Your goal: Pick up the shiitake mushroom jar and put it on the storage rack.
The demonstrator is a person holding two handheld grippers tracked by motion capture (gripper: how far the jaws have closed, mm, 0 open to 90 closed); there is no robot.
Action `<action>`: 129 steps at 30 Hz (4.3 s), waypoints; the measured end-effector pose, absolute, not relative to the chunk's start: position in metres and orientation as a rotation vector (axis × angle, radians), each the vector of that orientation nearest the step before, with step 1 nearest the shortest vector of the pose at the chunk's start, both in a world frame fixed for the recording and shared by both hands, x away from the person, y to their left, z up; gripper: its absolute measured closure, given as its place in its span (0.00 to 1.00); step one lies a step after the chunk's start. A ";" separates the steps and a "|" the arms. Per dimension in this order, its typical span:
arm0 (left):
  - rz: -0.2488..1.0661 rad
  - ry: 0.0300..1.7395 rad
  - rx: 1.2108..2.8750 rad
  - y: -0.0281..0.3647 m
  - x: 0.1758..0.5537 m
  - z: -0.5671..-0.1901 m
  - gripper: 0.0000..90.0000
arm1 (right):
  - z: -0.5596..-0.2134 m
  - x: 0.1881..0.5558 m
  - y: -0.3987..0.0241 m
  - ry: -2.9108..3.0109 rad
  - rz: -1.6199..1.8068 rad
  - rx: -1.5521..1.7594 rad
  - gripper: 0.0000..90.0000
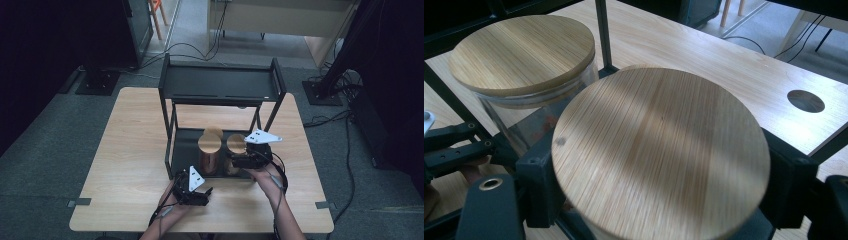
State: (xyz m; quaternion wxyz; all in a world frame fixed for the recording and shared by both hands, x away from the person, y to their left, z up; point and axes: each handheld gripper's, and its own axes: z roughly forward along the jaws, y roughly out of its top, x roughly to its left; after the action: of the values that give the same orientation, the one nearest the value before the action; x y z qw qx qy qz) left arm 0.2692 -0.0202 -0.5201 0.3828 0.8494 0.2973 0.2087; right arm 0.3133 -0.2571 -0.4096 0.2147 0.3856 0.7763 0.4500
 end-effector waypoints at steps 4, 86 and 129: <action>0.532 0.758 2.165 -0.020 0.269 -0.520 0.14 | -0.409 0.311 -0.258 2.158 1.244 1.061 0.24; 0.529 0.760 2.161 -0.020 0.269 -0.520 0.14 | -0.401 0.263 -0.279 2.130 1.312 1.019 0.23; 0.529 0.760 2.161 -0.020 0.269 -0.520 0.14 | -0.408 0.250 -0.272 2.205 1.367 0.918 0.23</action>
State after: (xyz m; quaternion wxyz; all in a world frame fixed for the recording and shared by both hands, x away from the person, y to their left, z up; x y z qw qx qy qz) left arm 0.2692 -0.0201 -0.5201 0.3849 0.8484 0.2984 0.2076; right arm 0.2505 -0.2719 -0.4083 0.1935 0.3273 0.7862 0.4872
